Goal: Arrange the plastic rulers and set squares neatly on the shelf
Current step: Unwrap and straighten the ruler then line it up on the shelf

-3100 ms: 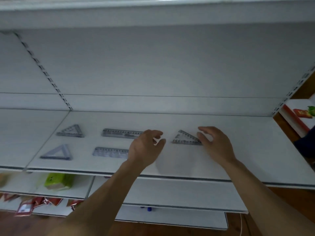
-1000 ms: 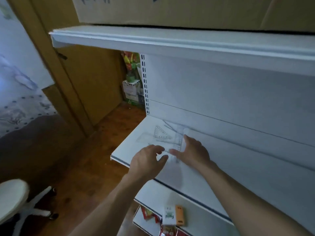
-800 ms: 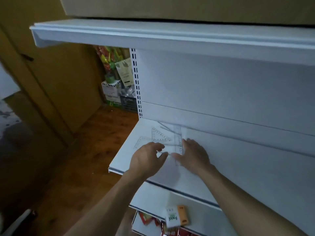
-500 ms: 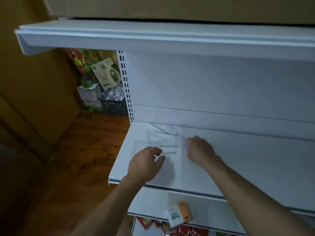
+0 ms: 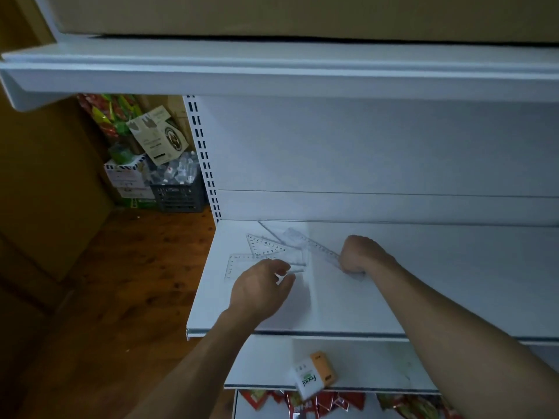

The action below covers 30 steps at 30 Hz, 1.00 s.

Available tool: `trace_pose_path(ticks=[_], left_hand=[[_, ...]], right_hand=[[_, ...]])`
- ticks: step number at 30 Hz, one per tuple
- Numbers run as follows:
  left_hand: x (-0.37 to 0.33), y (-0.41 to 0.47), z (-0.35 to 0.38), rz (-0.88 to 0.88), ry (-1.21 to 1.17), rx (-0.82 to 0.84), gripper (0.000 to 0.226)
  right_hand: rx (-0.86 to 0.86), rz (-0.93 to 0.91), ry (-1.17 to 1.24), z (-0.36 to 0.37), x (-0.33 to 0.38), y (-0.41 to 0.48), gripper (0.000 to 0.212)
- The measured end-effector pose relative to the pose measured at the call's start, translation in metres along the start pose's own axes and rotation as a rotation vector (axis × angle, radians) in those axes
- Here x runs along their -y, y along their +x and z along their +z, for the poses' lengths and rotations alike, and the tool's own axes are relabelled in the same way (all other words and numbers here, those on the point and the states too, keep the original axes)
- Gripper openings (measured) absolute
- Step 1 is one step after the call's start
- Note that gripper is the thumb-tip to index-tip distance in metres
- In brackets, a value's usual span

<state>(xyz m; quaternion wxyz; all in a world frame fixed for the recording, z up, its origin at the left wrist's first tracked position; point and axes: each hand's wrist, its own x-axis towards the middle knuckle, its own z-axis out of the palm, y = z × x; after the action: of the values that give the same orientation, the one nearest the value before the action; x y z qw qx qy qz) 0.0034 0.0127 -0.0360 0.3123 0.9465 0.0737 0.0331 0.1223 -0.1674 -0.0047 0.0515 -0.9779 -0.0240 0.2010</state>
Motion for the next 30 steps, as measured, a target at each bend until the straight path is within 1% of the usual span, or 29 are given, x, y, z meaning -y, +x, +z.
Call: trace_pose_path(ticks=[3,5,7,9,10,15,17,19,21,23,24,26,28,30], left_hand=[[-0.006,0.004,0.003,0.008,-0.004,0.015,0.035],[-0.011,0.006,0.005,0.009,-0.015,0.024,0.034],[-0.017,0.009,0.006,-0.001,-0.035,0.041,0.033],[-0.021,0.013,0.005,-0.028,-0.065,0.052,0.033],[-0.023,0.015,0.003,-0.045,-0.088,0.056,0.033],[-0.035,0.020,-0.001,-0.088,-0.227,0.057,0.030],[-0.041,0.021,0.001,-0.103,-0.327,0.050,0.031],[-0.048,0.021,0.001,-0.148,-0.555,0.060,0.035],[-0.053,0.024,0.001,-0.208,-0.871,0.059,0.047],[-0.057,0.026,0.002,-0.209,-1.066,0.048,0.055],[-0.059,0.026,0.002,-0.180,-1.105,0.043,0.055],[-0.065,0.025,0.003,-0.109,-1.141,0.024,0.048],[-0.074,0.020,0.007,-0.065,-1.142,0.007,0.037],[-0.085,0.013,0.016,-0.056,-1.147,0.013,0.033]], right_hand=[[0.065,0.031,0.016,-0.001,-0.010,0.003,0.025],[0.091,0.015,0.061,-0.001,-0.017,0.004,0.022],[0.019,-0.013,0.135,-0.001,-0.028,0.002,0.019],[-0.078,-0.029,0.270,-0.001,-0.040,-0.002,0.010],[-0.119,-0.025,0.348,-0.001,-0.046,-0.004,0.009],[-0.253,-0.033,0.667,-0.002,-0.079,-0.012,0.014],[-0.267,-0.065,0.851,-0.003,-0.087,-0.019,0.012],[-0.211,-0.129,1.014,-0.004,-0.092,-0.030,0.010],[-0.125,-0.190,1.047,-0.004,-0.098,-0.040,0.009],[-0.075,-0.219,1.022,-0.002,-0.103,-0.050,0.009],[-0.072,-0.221,1.024,-0.001,-0.106,-0.054,0.009],[-0.095,-0.214,1.046,0.002,-0.113,-0.060,0.009],[-0.158,-0.200,1.079,0.003,-0.121,-0.065,0.009],[-0.239,-0.168,1.130,0.003,-0.130,-0.069,0.010]])
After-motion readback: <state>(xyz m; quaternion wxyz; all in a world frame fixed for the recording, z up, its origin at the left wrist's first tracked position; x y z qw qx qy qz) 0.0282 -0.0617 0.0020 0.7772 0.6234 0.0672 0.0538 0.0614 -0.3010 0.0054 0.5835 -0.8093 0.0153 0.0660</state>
